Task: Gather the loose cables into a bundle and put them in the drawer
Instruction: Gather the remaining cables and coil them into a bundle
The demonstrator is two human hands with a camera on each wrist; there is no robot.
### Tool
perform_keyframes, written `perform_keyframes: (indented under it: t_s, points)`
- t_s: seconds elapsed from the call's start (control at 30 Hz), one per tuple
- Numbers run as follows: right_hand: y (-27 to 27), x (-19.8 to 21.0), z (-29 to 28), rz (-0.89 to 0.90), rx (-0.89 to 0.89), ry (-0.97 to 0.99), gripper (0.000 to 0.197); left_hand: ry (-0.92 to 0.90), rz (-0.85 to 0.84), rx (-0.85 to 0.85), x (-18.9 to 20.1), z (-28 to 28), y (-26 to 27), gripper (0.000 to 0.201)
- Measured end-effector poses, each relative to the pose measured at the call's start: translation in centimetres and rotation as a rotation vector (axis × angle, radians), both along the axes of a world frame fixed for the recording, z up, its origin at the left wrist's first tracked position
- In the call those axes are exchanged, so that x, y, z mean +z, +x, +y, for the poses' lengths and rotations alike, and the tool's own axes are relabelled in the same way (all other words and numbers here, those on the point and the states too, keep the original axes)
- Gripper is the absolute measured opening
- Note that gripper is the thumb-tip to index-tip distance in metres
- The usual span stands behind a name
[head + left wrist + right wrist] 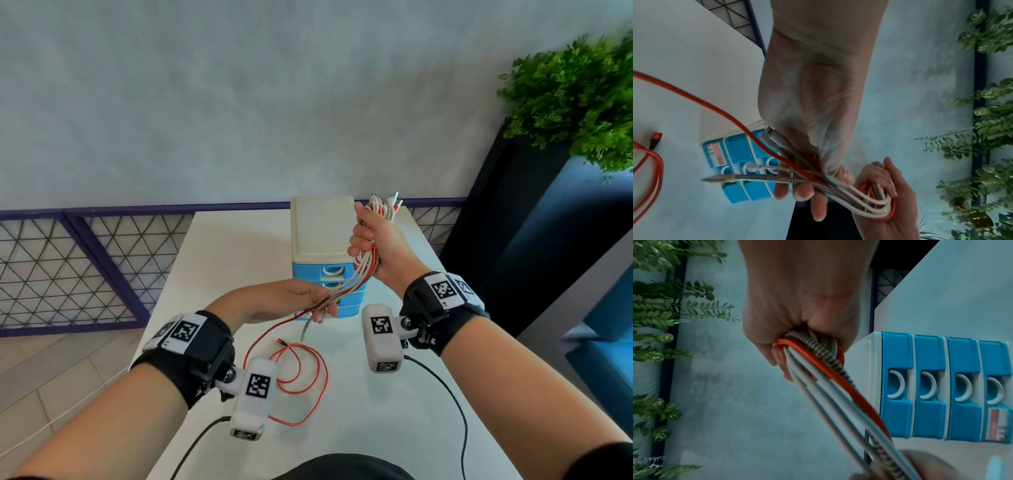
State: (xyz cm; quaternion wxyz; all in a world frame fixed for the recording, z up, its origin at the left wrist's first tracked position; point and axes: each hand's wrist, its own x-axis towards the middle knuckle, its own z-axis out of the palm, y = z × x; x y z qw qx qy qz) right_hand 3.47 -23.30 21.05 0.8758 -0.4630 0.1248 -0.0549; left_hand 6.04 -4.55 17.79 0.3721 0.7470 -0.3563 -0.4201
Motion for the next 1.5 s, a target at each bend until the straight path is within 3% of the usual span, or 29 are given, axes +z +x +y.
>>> perform_keyframes:
  t_s: [0.1,0.3,0.4,0.57,0.77,0.9,1.07,1.2,1.27,1.4,1.5]
  points:
    - [-0.4,0.1,-0.3,0.023,0.1,-0.111,0.033,0.018,-0.108,0.05,0.1,-0.2,0.2,0.03]
    - [-1.3,0.7,0.7,0.122,0.27,-0.802,0.029,0.183,-0.844,0.189,0.6,-1.3,0.5,0.011]
    - [-1.0,0.4,0.9,0.147,0.259,-0.964,0.024,0.109,-0.991,0.17,1.4,-1.5,0.0,0.011]
    - [-1.1,-0.6,0.8,0.165,0.365,-0.873,0.032,-0.057,-0.937,0.282,2.1,-1.5,-0.4,0.043]
    - [-1.9,-0.8,1.3,0.104,0.483,-0.653,0.026,-0.081,-1.087,0.24,2.4,-1.4,-0.3,0.055]
    - [-2.6,-0.8,1.5,0.091,0.547,-0.631,0.026,-0.029,-1.242,0.214,2.8,-1.6,-0.3,0.076]
    - [-2.2,-1.9,1.8,0.149,0.401,-0.705,0.011,-0.002,-1.162,0.246,2.7,-1.9,0.0,0.112]
    - [-1.4,-2.7,0.8,0.161,0.244,-0.514,0.013,-0.117,-0.908,0.3,3.2,-1.7,0.7,0.121]
    - [-1.2,-2.6,0.2,0.148,0.238,-0.434,0.014,-0.18,-0.716,0.395,2.9,-1.3,1.1,0.104]
    - [-1.3,-2.5,0.0,0.115,0.22,-0.379,0.009,-0.127,-0.287,0.596,0.9,-0.7,1.2,0.049]
    - [-1.3,-2.6,-0.4,0.104,0.151,-0.326,0.006,-0.274,0.212,0.666,0.3,-0.3,0.9,0.038]
